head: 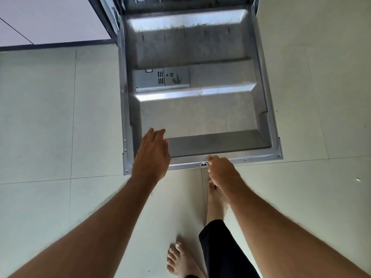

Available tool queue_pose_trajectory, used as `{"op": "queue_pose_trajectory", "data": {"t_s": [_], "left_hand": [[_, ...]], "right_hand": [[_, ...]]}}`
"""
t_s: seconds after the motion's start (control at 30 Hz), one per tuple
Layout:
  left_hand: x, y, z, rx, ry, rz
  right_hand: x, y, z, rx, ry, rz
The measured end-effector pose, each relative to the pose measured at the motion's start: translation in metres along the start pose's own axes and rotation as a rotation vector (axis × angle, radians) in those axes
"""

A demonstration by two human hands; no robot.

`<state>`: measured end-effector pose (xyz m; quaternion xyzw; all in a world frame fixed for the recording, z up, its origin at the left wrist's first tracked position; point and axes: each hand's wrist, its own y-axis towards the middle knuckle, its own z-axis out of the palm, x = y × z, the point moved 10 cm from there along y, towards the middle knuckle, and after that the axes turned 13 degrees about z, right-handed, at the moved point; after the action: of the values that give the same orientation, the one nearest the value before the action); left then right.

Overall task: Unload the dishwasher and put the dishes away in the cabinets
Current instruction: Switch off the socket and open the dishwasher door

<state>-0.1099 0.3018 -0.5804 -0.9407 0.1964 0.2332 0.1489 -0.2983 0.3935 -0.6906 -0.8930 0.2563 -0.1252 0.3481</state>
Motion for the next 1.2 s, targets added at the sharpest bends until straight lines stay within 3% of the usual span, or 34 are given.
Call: {"op": "queue_pose_trajectory", "data": {"t_s": [0.27,0.43,0.57,0.73,1.03,1.2], "left_hand": [[-0.005,-0.009,0.015,0.015,-0.031,-0.014],[-0.027,-0.004,-0.018,-0.045,-0.022,0.115],[-0.031,0.008,-0.062,-0.086,-0.002,0.133],[-0.052,0.018,-0.147,-0.158,0.037,0.175],[-0.113,0.037,-0.35,-0.369,0.148,0.312],[-0.123,0.069,-0.413,-0.415,0.159,0.269]], "right_hand": [[-0.001,-0.005,-0.001,-0.011,-0.014,-0.008],[0.003,-0.015,-0.025,-0.051,0.18,0.04],[0.047,-0.034,-0.062,-0.106,0.223,-0.087],[0.086,-0.06,-0.148,-0.165,0.251,-0.158],[0.142,-0.117,-0.394,-0.432,0.342,-0.187],[0.175,-0.132,-0.495,-0.552,0.353,-0.25]]}}
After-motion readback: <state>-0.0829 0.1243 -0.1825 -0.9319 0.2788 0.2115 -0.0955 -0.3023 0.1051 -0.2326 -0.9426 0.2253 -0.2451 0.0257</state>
